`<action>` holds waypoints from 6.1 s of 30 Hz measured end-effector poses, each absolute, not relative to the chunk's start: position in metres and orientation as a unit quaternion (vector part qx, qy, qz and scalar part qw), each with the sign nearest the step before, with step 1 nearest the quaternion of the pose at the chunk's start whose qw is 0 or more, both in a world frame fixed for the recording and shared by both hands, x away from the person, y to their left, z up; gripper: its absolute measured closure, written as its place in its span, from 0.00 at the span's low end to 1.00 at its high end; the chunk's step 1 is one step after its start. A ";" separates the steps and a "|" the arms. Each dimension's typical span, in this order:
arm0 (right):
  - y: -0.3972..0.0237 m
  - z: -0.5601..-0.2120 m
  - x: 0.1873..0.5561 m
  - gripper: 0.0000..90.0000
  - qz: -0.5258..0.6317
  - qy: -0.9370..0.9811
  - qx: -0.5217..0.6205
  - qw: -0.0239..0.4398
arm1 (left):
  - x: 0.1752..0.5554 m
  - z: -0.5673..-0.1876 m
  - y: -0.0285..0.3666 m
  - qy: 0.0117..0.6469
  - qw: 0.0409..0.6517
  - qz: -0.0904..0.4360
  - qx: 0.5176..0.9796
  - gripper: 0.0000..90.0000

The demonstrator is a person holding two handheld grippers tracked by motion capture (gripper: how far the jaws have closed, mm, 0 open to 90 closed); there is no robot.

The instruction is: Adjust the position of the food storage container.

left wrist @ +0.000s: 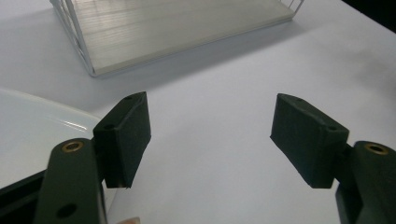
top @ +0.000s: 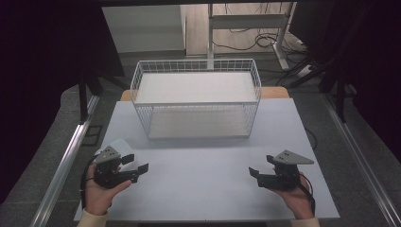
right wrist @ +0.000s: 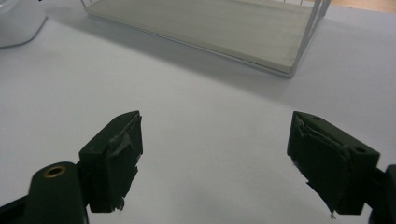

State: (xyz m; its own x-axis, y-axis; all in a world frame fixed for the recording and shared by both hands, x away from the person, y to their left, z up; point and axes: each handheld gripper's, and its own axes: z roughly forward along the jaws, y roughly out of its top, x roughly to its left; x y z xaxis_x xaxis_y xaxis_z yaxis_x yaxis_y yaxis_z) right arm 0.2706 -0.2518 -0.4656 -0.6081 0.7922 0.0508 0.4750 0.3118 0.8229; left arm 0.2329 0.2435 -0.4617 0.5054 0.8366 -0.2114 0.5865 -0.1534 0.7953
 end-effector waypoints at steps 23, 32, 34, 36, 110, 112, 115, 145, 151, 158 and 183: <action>-0.245 -0.460 0.270 0.26 0.444 0.788 0.398 0.153 | 0.218 -0.452 0.248 0.472 0.461 0.144 0.738 0.32; -0.247 -0.463 0.269 0.27 0.441 0.785 0.405 0.157 | 0.214 -0.434 0.260 0.479 0.462 0.156 0.730 0.32; -0.247 -0.463 0.268 0.27 0.442 0.786 0.403 0.157 | 0.214 -0.431 0.263 0.482 0.457 0.160 0.730 0.32; -0.245 -0.463 0.267 0.27 0.441 0.787 0.402 0.158 | 0.214 -0.426 0.265 0.482 0.455 0.166 0.730 0.35; -0.252 -0.475 0.271 0.27 0.411 0.786 0.431 0.164 | 0.310 -0.501 0.377 0.592 0.297 0.133 0.737 1.00; -0.252 -0.475 0.270 0.28 0.410 0.788 0.430 0.162 | 0.310 -0.501 0.370 0.586 0.299 0.130 0.742 1.00; -0.250 -0.476 0.270 0.27 0.409 0.789 0.428 0.163 | 0.310 -0.501 0.358 0.577 0.306 0.116 0.748 1.00; -0.251 -0.475 0.270 0.27 0.408 0.791 0.425 0.166 | 0.306 -0.504 0.285 0.528 0.331 0.077 0.779 1.00; -0.251 -0.475 0.269 0.27 0.408 0.791 0.424 0.166 | 0.298 -0.495 0.297 0.533 0.346 0.083 0.768 1.00; -0.250 -0.475 0.269 0.27 0.405 0.793 0.424 0.166 | 0.267 -0.482 0.324 0.544 0.358 0.091 0.753 1.00; -0.251 -0.477 0.269 0.27 0.396 0.796 0.426 0.168 | 0.246 -0.505 0.296 0.553 0.333 0.048 0.762 1.00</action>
